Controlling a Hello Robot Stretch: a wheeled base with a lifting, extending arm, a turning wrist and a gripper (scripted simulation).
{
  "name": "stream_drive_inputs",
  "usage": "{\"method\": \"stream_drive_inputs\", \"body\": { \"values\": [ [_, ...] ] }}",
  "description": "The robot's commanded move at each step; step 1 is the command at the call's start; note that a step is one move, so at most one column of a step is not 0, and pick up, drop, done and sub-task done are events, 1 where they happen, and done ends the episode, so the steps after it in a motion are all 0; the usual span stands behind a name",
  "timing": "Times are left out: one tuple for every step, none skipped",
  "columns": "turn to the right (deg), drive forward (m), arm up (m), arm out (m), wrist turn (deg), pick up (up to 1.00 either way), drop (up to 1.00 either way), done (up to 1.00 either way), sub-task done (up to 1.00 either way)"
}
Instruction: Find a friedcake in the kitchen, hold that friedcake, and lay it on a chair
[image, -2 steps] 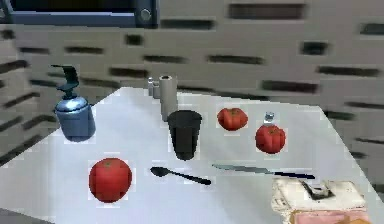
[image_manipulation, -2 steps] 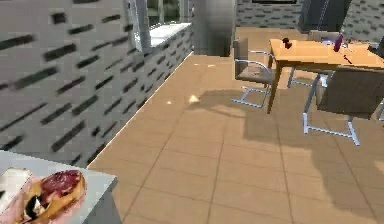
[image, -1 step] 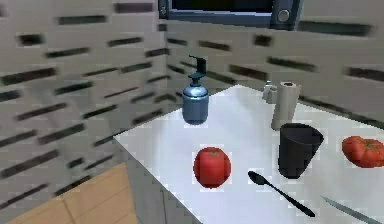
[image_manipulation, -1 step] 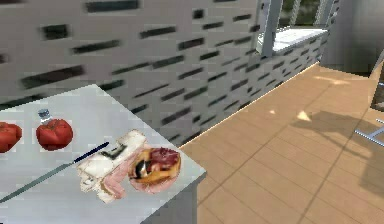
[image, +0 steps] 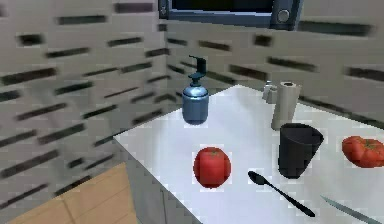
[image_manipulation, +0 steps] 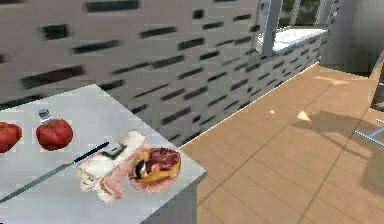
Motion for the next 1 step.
{"method": "stream_drive_inputs", "body": {
  "values": [
    [0.0,0.00,0.38,0.00,0.0,0.00,0.00,0.00,0.00]
  ]
}}
